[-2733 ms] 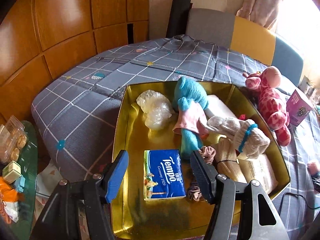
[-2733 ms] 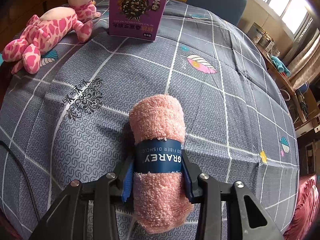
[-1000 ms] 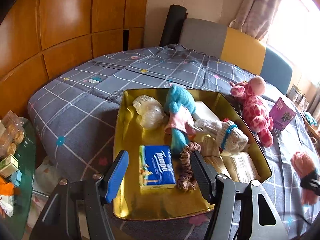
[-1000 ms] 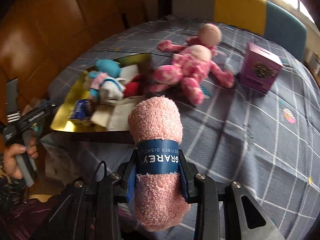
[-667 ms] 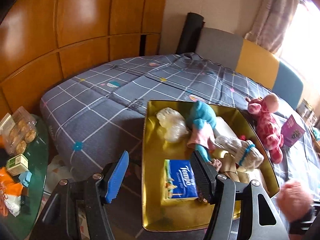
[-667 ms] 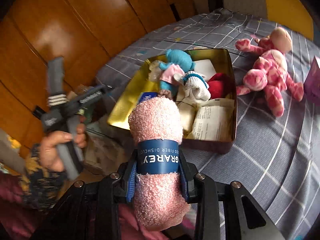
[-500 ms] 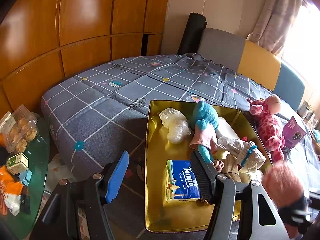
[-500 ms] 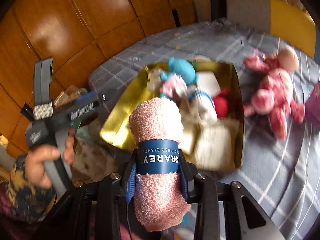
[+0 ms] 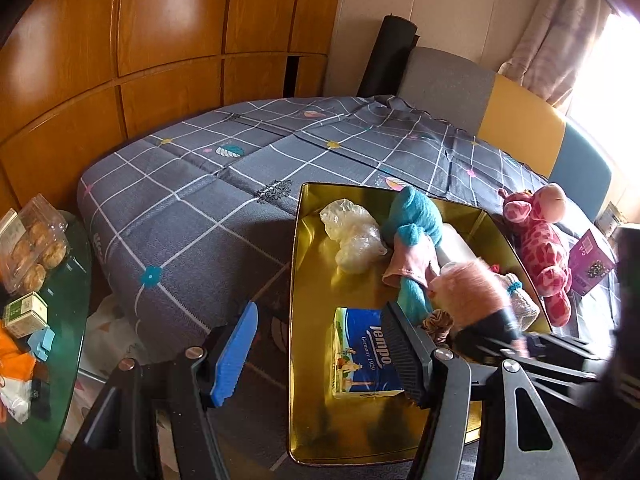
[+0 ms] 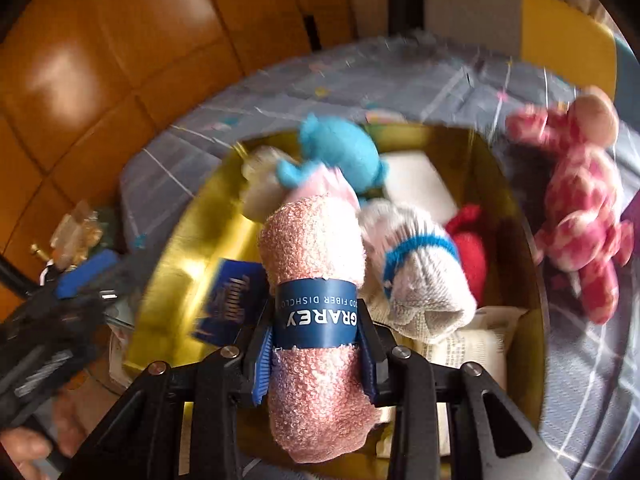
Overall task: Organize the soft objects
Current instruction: 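Carry the pink towel roll into the gold tray and open the right gripper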
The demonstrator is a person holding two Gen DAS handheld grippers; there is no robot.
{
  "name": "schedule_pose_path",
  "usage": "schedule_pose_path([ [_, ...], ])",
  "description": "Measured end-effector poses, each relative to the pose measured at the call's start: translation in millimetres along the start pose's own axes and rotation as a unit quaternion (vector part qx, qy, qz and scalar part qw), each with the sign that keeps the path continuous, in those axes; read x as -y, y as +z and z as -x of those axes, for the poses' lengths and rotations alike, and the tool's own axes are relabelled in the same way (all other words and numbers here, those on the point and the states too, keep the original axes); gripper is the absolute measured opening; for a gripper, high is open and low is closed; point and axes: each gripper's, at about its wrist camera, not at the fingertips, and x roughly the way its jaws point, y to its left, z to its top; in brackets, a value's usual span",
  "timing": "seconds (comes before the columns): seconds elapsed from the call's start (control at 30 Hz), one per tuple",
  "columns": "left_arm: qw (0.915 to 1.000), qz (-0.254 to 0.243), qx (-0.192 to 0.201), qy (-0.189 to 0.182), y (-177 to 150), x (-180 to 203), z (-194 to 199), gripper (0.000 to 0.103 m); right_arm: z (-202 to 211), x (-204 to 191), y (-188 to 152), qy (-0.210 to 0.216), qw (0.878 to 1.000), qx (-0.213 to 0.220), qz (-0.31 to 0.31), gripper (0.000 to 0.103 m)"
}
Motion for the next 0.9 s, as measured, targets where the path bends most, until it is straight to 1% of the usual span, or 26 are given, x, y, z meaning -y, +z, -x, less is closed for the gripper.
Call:
schedule_pose_path([
  [0.07,1.0,0.001,-0.003,-0.001,-0.2,-0.7,-1.7,0.065,-11.7,9.6,-0.8,0.008,1.0,-0.016,-0.023,0.035],
  [0.1,1.0,0.002,-0.005,-0.001,-0.9,-1.2,-3.0,0.065,-14.7,12.1,-0.9,0.017,0.999,-0.019,-0.032,0.035],
  [0.17,1.0,0.003,-0.008,-0.001,-1.8,-1.5,-5.3,0.065,-16.2,14.4,-0.9,0.023,0.999,-0.021,-0.037,0.036],
  [0.27,0.9999,0.005,-0.013,-0.001,-2.9,-1.8,-7.9,0.065,-13.7,15.5,-1.2,0.033,0.999,-0.018,-0.037,0.04],
  [0.33,0.9999,0.003,-0.014,0.0,-4.0,-1.1,-8.6,0.065,-11.3,17.9,-2.2,0.041,0.998,-0.015,-0.043,0.044],
  [0.53,0.9999,-0.001,-0.016,0.001,-6.1,2.8,-9.9,0.065,2.9,22.0,-10.1,0.049,0.997,-0.007,-0.051,0.045],
  [0.67,0.9999,-0.003,-0.015,0.0,-6.9,4.2,-9.0,0.065,17.0,21.7,-15.8,0.051,0.997,0.008,-0.048,0.045],
  [0.7,0.9999,-0.003,-0.015,0.0,-6.9,4.3,-8.6,0.065,18.5,21.1,-17.5,0.048,0.998,0.008,-0.046,0.041],
  [0.73,0.9999,-0.004,-0.014,0.0,-6.4,4.4,-8.4,0.065,17.9,20.0,-18.3,0.045,0.998,0.007,-0.046,0.03],
  [0.77,0.9999,-0.005,-0.013,0.001,-5.9,4.5,-8.6,0.065,15.8,18.9,-18.8,0.043,0.998,0.005,-0.045,0.028],
  [0.9,0.9999,0.001,-0.01,0.003,-4.4,3.0,-6.7,0.065,5.4,16.1,-20.1,0.037,0.998,-0.002,-0.041,0.028],
])
